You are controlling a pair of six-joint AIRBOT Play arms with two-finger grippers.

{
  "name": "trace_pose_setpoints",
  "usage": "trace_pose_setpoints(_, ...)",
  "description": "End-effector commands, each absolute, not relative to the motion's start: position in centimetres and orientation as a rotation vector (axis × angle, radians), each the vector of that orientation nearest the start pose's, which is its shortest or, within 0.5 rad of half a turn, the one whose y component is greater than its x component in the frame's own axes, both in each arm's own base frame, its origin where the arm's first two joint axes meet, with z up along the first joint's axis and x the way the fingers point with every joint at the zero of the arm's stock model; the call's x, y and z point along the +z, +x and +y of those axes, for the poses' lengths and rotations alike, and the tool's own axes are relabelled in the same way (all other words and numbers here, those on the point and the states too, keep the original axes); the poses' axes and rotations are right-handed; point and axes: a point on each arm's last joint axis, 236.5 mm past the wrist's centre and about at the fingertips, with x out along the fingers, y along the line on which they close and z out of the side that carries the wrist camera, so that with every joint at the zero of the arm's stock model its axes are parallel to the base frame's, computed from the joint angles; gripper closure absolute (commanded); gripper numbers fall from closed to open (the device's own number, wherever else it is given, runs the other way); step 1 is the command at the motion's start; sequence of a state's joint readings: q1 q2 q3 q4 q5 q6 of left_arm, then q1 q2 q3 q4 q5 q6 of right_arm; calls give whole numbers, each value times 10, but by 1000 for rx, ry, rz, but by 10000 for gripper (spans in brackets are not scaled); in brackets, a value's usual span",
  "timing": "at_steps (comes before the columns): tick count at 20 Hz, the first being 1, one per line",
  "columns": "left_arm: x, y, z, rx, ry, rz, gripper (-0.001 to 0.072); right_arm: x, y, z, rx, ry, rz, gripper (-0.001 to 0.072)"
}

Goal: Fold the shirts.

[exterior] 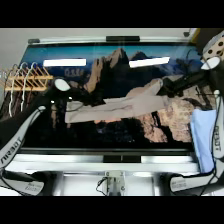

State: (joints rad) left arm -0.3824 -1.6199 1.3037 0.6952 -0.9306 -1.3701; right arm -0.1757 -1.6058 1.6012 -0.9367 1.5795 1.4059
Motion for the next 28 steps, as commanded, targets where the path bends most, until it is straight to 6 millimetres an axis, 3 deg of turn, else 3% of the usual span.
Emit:
trace_pose_setpoints(1,-24,384,-380,-732,-515,1212,673,119,381,77,495,466,1367,650)
trace_pose_setpoints(4,-33,372,-427,-752,-655,1235,674,156,356,81,486,456,1326,650)
trace_pose_setpoints(9,-38,350,-487,-850,-681,1275,674,190,320,85,479,436,1301,650)
trace_pose_setpoints(12,-45,333,-498,-891,-674,1350,675,197,315,86,471,439,1284,650)
trace_pose_setpoints(14,-39,350,-484,-887,-660,1313,677,193,319,86,455,425,1283,650)
trace_pose_setpoints(16,-23,375,-452,-873,-609,1265,677,183,322,91,449,368,1306,650)
trace_pose_setpoints(19,9,407,-375,-823,-468,1214,677,166,335,121,504,301,1317,651)
trace_pose_setpoints(22,52,436,-281,-714,-356,1135,677,148,353,168,582,261,1301,651)
trace_pose_setpoints(25,103,459,-186,-565,-380,1027,676,116,363,220,662,214,1326,651)
trace_pose_setpoints(28,145,464,-119,-459,-422,921,676,73,371,275,719,190,1350,651)
